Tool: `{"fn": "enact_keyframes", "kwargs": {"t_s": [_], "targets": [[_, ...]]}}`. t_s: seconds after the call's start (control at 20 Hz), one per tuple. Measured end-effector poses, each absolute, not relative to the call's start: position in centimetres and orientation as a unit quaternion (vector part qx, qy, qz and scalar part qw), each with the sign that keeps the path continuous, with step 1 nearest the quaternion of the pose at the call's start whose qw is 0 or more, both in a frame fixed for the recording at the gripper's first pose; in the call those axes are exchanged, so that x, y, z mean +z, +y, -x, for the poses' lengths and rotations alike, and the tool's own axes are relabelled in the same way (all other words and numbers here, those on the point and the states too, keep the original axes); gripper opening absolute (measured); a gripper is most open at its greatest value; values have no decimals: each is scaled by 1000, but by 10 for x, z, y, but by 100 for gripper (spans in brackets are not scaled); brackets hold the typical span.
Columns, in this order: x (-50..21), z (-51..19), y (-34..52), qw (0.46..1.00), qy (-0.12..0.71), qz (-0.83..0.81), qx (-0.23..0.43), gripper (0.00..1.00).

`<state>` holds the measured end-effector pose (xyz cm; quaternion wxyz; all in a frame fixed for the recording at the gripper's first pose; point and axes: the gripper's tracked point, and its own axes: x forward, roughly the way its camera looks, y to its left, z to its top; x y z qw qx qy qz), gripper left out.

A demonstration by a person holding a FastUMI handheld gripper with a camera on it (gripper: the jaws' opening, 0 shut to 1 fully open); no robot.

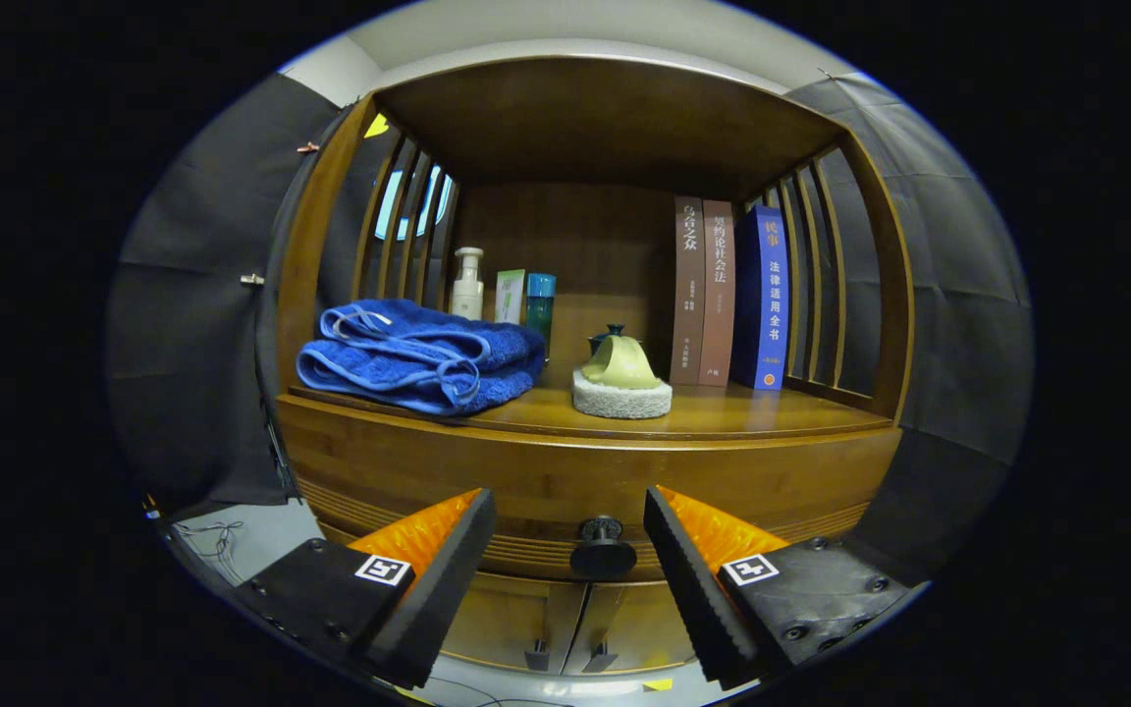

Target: Pull open the drawer, take out the items inside it, and place them on the countertop above the cabinet.

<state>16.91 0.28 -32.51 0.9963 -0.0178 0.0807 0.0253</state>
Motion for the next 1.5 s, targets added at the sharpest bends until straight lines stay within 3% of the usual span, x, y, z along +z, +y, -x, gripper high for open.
{"fn": "enact_keyframes", "kwargs": {"t_s": [0.75, 1.5], "targets": [[-167, -60, -22, 999, 50, -6, 2, 99], [-75, 7, -29, 998, 62, -14, -2, 99]]}}
